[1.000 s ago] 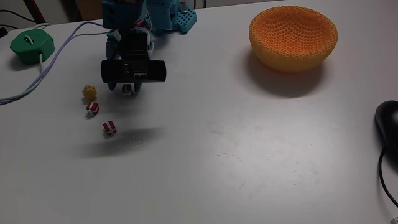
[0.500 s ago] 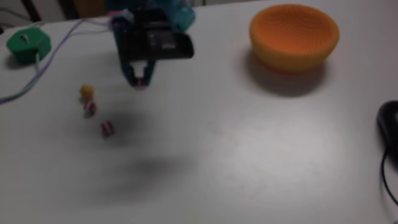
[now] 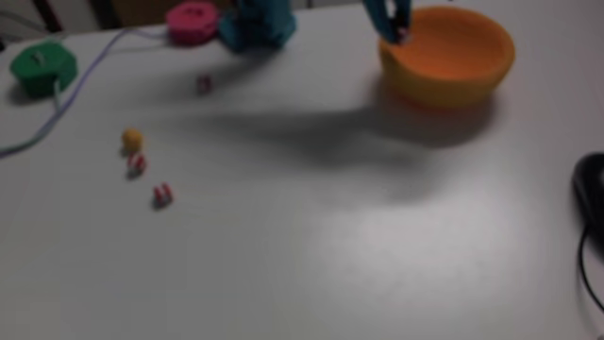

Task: Place cube pieces into the yellow basket

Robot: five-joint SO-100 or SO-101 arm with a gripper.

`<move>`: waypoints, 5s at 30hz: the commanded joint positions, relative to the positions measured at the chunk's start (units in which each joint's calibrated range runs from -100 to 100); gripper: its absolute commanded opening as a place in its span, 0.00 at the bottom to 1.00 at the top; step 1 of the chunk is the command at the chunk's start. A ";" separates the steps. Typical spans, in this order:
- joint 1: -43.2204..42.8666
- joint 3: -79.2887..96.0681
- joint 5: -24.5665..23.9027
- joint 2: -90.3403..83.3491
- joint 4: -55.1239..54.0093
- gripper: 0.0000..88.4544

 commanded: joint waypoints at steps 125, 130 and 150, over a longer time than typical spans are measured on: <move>-8.85 10.51 3.32 -4.40 -28.73 0.44; 15.56 -4.90 13.87 -5.06 -2.32 0.35; 99.07 22.84 32.23 -7.71 -25.69 0.34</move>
